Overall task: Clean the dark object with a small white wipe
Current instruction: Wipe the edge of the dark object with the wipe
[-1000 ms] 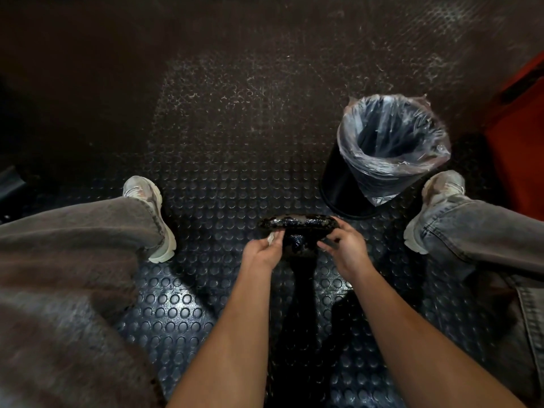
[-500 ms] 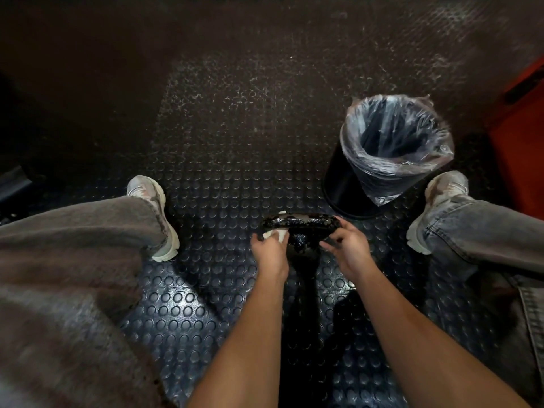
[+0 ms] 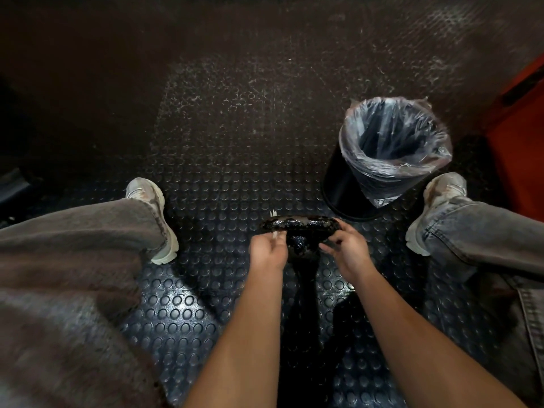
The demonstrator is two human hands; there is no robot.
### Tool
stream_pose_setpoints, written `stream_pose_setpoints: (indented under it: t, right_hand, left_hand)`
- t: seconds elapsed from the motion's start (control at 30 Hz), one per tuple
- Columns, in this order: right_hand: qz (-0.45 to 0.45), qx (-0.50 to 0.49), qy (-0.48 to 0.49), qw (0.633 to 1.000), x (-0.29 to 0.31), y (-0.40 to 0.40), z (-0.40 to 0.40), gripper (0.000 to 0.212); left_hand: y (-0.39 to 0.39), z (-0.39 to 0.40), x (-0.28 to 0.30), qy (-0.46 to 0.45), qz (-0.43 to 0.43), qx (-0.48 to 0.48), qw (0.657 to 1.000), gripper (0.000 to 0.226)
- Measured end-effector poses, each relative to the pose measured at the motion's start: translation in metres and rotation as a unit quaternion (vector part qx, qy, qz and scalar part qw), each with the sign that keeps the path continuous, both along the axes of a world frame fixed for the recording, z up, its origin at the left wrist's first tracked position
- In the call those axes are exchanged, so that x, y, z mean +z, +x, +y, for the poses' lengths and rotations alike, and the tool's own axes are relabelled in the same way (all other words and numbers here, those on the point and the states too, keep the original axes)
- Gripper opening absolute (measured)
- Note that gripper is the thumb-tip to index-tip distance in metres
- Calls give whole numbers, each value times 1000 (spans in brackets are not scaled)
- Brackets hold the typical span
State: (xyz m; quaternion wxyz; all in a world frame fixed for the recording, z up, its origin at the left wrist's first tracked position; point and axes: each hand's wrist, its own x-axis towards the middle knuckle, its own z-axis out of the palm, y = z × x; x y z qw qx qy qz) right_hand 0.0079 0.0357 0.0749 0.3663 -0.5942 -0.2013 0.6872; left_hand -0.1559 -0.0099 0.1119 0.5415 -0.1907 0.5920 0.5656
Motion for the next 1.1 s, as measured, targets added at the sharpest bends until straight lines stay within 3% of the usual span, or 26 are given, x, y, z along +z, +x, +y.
stream_pose_setpoints:
  t: [0.07, 0.13, 0.2, 0.27, 0.3, 0.37, 0.43, 0.47, 0.5, 0.53, 0.6, 0.63, 0.67, 0.73, 0.8, 0.9, 0.97, 1.0, 1.03, 1.1]
  right_hand:
    - [0, -3, 2, 1000, 2, -1, -1, 51]
    - [-2, -2, 3, 1000, 3, -1, -1, 51]
    - [-2, -1, 4, 1000, 3, -1, -1, 51]
    - [-5, 0, 5, 1000, 4, -1, 0, 51]
    - [-6, 2, 5, 1000, 5, -1, -1, 50]
    - [-5, 4, 4, 1000, 5, -1, -1, 50]
    - [-5, 1, 2, 1000, 5, -1, -1, 50]
    - [-5, 0, 2, 1000, 5, -1, -1, 51]
    - [-5, -1, 1, 1000, 4, -1, 0, 51]
    - [-5, -2, 1, 1000, 4, -1, 0, 51]
    - [-3, -6, -1, 1000, 4, -1, 0, 51]
    - [-4, -7, -1, 1000, 4, -1, 0, 51]
    - [-4, -7, 0, 1000, 4, -1, 0, 51]
    - [-3, -5, 2, 1000, 4, -2, -1, 51]
    - [-2, -4, 3, 1000, 4, -2, -1, 51]
    - [-5, 0, 6, 1000, 4, -1, 0, 50]
    - [-5, 2, 7, 1000, 4, -2, 0, 49]
    - [-5, 2, 6, 1000, 5, -2, -1, 49]
    - [-3, 1, 6, 1000, 5, -1, -1, 49]
    - [0, -3, 4, 1000, 4, -1, -1, 50]
  left_hand:
    - [8, 6, 2, 55, -112, 121, 985, 30]
    - [15, 8, 6, 84, -107, 198, 971, 51]
    - [14, 7, 11, 58, -119, 206, 969, 49]
    - [6, 6, -1, 36, -203, 212, 955, 24]
    - [2, 4, 0, 2, -185, 157, 970, 18]
    - [-10, 2, -5, -57, -61, 22, 996, 28]
    - [-16, -5, -3, -7, -132, 104, 986, 39]
    - [-14, -3, -7, 34, -208, 136, 968, 44]
    - [-14, -3, -8, 10, -184, 107, 977, 44]
    - [-14, -2, -3, -22, -102, 3, 995, 39]
    - [-12, -9, 5, -54, 65, -123, 989, 42]
    - [-7, -7, 8, -65, 88, -151, 983, 42]
    - [-2, -2, 10, 1, 42, -84, 996, 36]
    - [6, 8, -4, 34, -18, 95, 995, 17]
    - [17, 12, -4, 44, -37, 151, 987, 45]
    - [22, 8, -4, 37, 17, 154, 987, 62]
    - [17, 4, -10, 61, -5, 202, 978, 59]
    - [14, 3, -13, 65, -63, 215, 972, 52]
    - [10, 3, -21, 46, -84, 190, 977, 43]
    - [0, 0, -17, -43, -21, 57, 997, 33]
